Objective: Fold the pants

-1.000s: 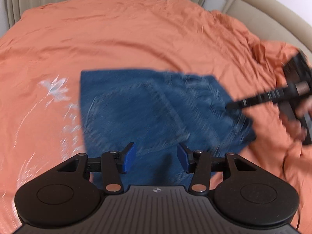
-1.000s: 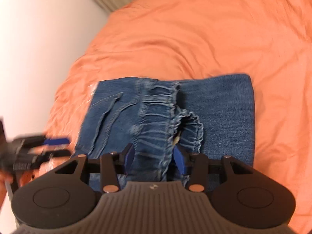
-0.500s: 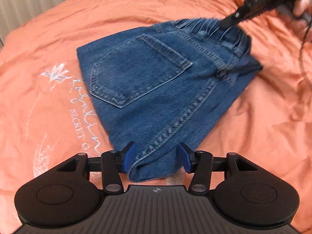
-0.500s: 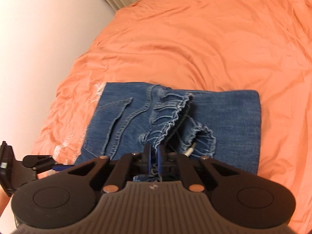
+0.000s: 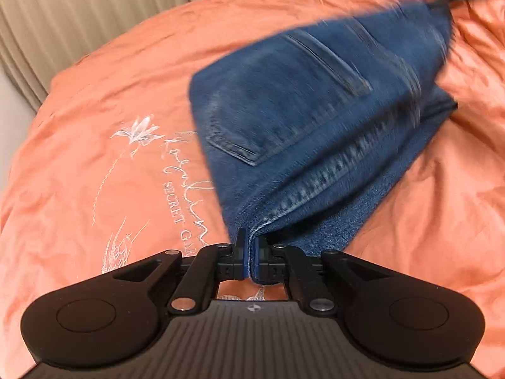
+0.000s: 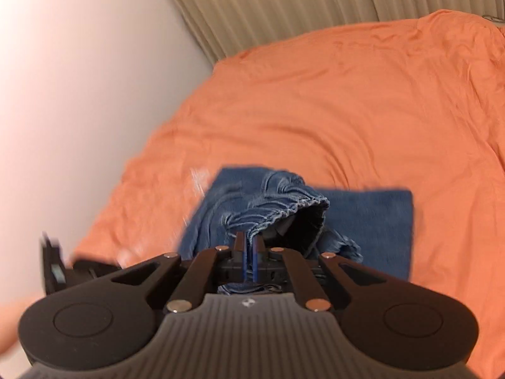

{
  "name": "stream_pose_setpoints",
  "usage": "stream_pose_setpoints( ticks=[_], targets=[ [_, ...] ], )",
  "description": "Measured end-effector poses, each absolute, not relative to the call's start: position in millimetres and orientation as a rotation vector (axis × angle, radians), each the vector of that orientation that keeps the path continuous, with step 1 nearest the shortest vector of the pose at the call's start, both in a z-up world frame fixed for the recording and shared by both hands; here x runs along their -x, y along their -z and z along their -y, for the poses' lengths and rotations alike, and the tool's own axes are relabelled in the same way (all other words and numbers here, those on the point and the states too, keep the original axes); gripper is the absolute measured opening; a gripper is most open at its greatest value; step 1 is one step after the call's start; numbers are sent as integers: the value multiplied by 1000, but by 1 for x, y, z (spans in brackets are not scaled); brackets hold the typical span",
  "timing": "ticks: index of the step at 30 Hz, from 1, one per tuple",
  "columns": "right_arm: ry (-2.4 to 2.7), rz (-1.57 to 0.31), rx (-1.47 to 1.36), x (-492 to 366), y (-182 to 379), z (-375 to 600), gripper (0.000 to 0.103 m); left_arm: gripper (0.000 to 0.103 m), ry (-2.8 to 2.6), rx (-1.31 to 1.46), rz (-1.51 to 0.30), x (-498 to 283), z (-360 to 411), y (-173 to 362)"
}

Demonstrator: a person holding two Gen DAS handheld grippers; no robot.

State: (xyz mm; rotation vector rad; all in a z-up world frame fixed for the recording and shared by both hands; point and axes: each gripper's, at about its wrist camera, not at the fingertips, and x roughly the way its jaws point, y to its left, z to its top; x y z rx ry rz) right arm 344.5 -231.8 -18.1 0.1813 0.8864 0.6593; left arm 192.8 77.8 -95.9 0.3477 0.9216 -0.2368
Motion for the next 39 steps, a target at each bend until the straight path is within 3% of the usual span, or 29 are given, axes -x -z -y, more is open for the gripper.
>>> stream_pose_setpoints(
  ticks=[9, 18, 21, 25, 31, 36, 37, 38, 39],
  targets=[
    [-558, -1081, -128, -317, 113, 249, 0, 0, 268, -413, -1061, -184, -84, 98],
    [-516, -1199, -104, -329, 162, 229, 0, 6, 366, -157, -963, -214, -63, 48],
    [-515, -1187, -115, -329, 159, 230, 0, 7, 436, -170, -990, -234, -29, 62],
    [-506, -1176, -161, -327, 159, 240, 0, 8, 442, -312, -1172, -246, 7, 112],
    [-509, -1117, -142, -315, 153, 248, 1, 4, 374, -265, -1284, -247, -4, 156],
    [-526, -1089, -170, -317, 146, 258, 16, 5, 444, -258, -1253, -240, -10, 129],
    [-531, -1075, -190, -316, 144, 263, 35, 5, 466, -257, -1243, -238, -10, 122],
    [-539, -1063, -217, -317, 140, 267, 46, 6, 484, -252, -1230, -238, -11, 114],
    [-550, -1048, -252, -319, 136, 272, 46, 8, 496, -240, -1218, -239, -11, 105]
  ],
)
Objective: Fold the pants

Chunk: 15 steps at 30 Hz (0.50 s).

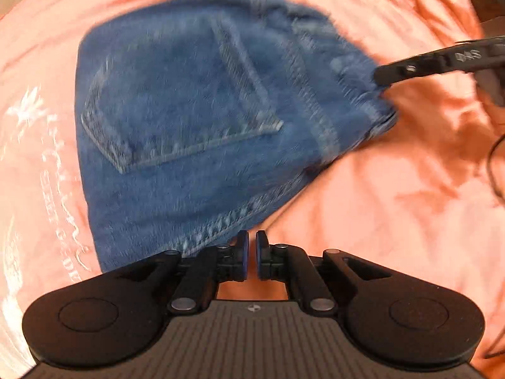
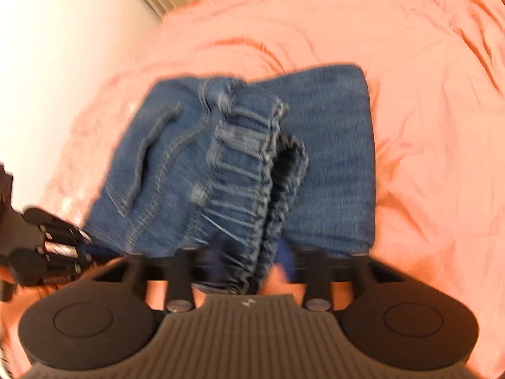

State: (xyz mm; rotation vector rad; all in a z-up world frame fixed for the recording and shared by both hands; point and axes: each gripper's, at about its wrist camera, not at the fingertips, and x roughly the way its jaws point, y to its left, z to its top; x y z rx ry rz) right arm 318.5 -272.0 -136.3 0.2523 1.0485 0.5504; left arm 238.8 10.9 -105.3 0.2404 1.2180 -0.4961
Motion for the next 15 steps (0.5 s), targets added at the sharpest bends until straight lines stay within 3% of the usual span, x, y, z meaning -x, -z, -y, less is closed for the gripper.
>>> stream_pose_setpoints(
  ticks=[3, 7, 15],
  targets=[
    [-547, -1020, -378, -329, 129, 286, 49, 17, 530, -168, -1178, -248, -16, 80],
    [-525, -1020, -610, -356, 140, 305, 61, 23, 513, -81, -1114, -270, -13, 57],
    [-484, -1081, -1123, -404, 204, 319, 62, 27, 408, -18, -1143, -311, -18, 74]
  ],
)
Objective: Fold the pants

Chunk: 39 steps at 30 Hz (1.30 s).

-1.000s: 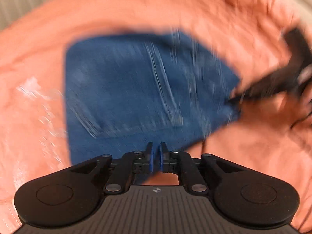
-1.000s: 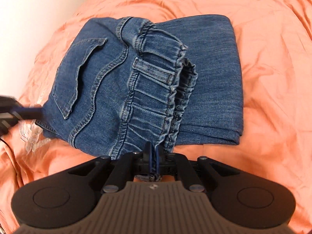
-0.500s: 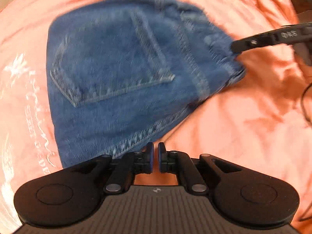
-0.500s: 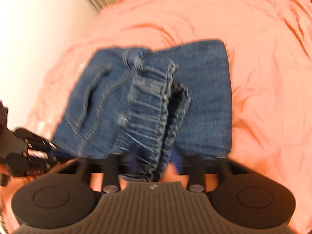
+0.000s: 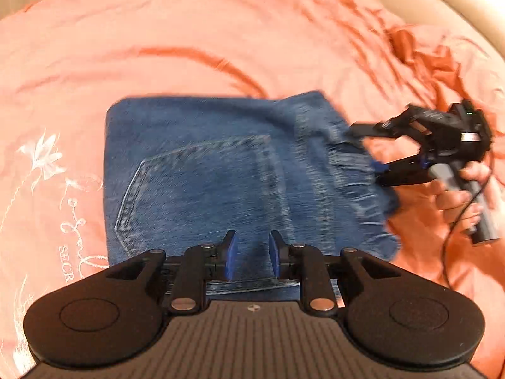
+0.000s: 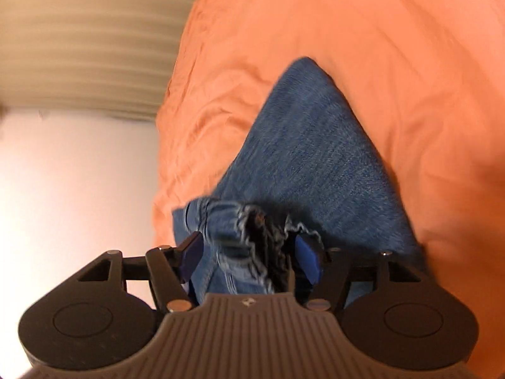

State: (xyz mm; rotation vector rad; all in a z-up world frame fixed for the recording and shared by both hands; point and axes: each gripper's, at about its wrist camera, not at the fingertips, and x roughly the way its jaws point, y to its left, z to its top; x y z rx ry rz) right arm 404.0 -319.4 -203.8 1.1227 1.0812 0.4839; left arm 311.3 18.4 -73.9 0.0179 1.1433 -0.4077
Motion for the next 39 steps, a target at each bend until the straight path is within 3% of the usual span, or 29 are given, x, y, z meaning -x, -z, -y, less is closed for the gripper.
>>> stream_pose_setpoints(
  ticks=[3, 7, 10, 15, 24, 28, 39],
  targets=[
    [-493, -1087, -1200, -414, 214, 317, 62, 26, 399, -18, -1177, -314, -26, 87],
    [-452, -1093, -1121, -419, 211, 314, 20, 26, 398, 21, -1172, -307, -32, 88],
    [-471, -1062, -1018, -416, 205, 312, 13, 26, 400, 21, -1170, -309, -34, 89],
    [-555, -916, -661, -401, 136, 278, 11, 26, 397, 8, -1112, -303, -43, 79],
    [-637, -773, -469, -413, 6, 241, 10, 26, 380, 118, -957, -300, -78, 38],
    [-525, -856, -497, -438, 18, 255, 10, 26, 378, 129, -937, -311, -82, 35],
    [-195, -1033, -577, -474, 138, 315, 7, 26, 318, 216, -886, -360, -92, 64]
  ],
)
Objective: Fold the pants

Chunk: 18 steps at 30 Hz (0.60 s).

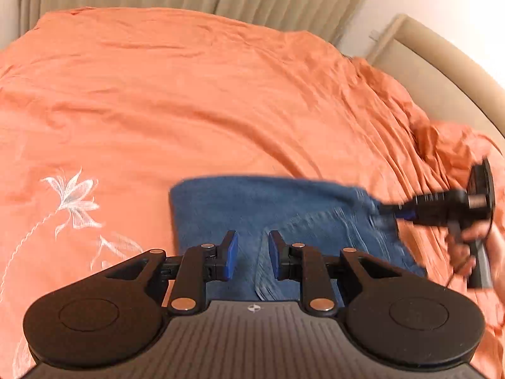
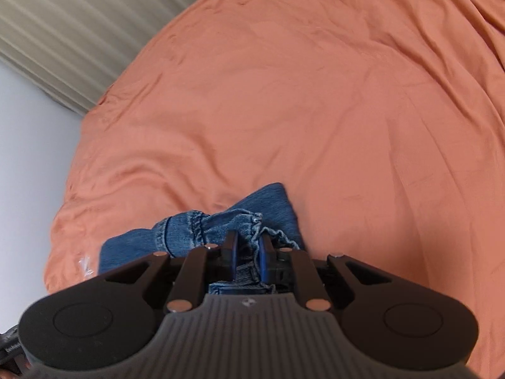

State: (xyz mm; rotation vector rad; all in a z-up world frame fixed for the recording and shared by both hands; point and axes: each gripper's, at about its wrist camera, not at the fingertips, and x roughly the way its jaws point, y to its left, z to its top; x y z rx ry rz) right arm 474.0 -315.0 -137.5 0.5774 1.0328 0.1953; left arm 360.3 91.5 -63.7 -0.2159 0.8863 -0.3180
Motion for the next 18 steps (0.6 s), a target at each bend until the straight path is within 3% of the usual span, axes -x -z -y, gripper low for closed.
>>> stream_pose_setpoints(
  ticks=[2, 5, 8, 18],
  targets=[
    [-158, -1038, -544, -478, 142, 311, 0, 26, 292, 225, -877, -372, -93, 67],
    [24, -1068, -361, -487, 158, 316, 0, 26, 270, 240, -884, -391, -94, 76],
    [-28, -1076, -532, -478, 176, 344, 0, 26, 276, 261, -881, -401, -96, 81],
    [-287, -892, -277, -458, 88, 295, 0, 26, 290, 118, -887, -404, -87, 78]
  ],
)
